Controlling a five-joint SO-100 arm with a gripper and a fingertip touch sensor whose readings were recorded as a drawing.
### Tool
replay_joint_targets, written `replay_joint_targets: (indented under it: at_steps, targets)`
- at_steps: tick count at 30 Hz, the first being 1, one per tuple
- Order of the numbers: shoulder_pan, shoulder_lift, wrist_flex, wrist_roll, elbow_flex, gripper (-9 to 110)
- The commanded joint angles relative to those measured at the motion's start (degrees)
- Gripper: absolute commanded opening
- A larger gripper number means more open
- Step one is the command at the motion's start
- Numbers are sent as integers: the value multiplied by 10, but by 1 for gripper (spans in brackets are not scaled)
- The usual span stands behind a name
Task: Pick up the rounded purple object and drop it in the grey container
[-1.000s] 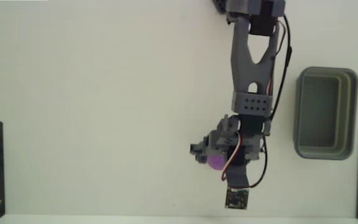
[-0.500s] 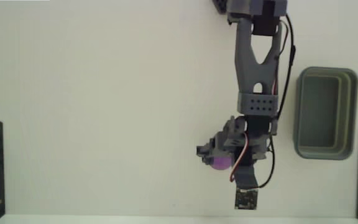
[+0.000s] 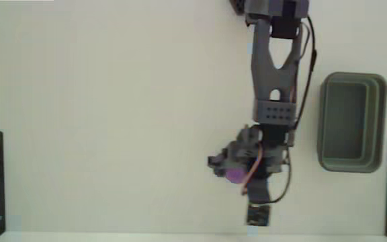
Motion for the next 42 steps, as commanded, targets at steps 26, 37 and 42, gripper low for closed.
replay_joint_targets:
  at_steps: [26,37,42]
  targets:
    - [4,18,-9,2,-16,110]
    - [4,19,-31,2,7,110]
    - [4,19,-41,2,18,110]
